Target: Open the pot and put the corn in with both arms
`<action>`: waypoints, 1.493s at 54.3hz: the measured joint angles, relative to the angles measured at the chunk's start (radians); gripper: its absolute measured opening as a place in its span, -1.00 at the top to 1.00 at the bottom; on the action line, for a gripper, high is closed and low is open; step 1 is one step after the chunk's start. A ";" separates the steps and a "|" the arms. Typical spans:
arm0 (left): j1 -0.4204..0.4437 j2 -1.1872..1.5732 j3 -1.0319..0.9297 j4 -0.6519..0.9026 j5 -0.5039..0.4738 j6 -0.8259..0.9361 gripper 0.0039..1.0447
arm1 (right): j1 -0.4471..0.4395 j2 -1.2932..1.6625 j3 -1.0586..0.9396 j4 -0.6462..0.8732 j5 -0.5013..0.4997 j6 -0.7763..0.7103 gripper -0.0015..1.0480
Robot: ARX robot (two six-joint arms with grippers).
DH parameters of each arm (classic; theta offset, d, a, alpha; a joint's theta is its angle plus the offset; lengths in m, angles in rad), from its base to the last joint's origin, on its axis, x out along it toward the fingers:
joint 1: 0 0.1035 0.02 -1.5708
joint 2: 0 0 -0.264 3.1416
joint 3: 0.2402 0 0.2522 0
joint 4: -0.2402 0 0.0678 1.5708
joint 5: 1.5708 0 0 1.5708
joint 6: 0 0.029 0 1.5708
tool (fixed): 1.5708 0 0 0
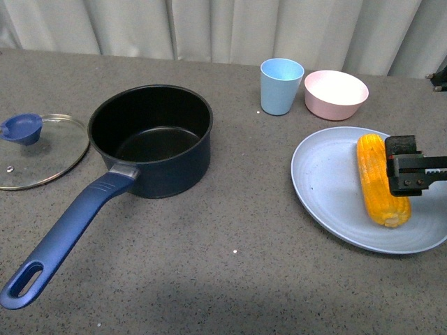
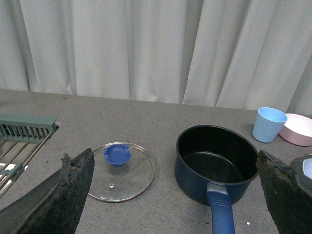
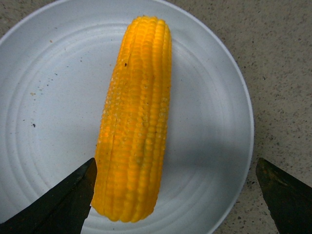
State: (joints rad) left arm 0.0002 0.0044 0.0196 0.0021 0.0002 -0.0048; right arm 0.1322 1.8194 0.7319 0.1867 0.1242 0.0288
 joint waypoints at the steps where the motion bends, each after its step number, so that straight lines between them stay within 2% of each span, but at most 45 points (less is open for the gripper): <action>1: 0.000 0.000 0.000 0.000 0.000 0.000 -0.88 | 0.003 0.014 0.010 -0.001 0.002 0.003 -0.82; 27: 0.000 0.000 0.000 0.000 0.000 0.000 -0.88 | 0.043 0.198 0.140 -0.052 -0.012 0.074 -0.81; 38: 0.000 0.000 0.000 0.000 0.000 0.000 -0.88 | 0.043 0.225 0.156 -0.072 -0.029 0.090 -0.21; 45: 0.000 0.000 0.000 0.000 0.000 0.000 -0.88 | 0.043 0.225 0.157 -0.079 -0.038 0.100 0.10; 51: 0.000 0.000 0.000 0.000 0.000 0.000 -0.88 | 0.043 0.222 0.157 -0.080 -0.046 0.107 0.29; 60: 0.000 0.000 0.000 0.000 0.000 0.000 -0.88 | 0.043 0.190 0.150 -0.084 -0.075 0.108 0.45; 66: 0.000 0.000 0.000 0.000 0.000 0.000 -0.88 | 0.047 0.125 0.130 -0.095 -0.137 0.116 0.52; 72: 0.000 0.000 0.000 0.000 0.000 0.000 -0.88 | 0.067 0.040 0.122 -0.105 -0.261 0.170 0.57; 76: 0.000 0.000 0.000 0.000 0.000 0.000 -0.88 | 0.114 -0.013 0.135 -0.108 -0.370 0.233 0.59; 81: 0.000 0.000 0.000 0.000 0.000 0.000 -0.88 | 0.222 -0.014 0.206 -0.113 -0.483 0.319 0.61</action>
State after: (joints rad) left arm 0.0002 0.0040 0.0196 0.0021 -0.0002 -0.0048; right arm 0.3542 1.8057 0.9375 0.0734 -0.3588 0.3481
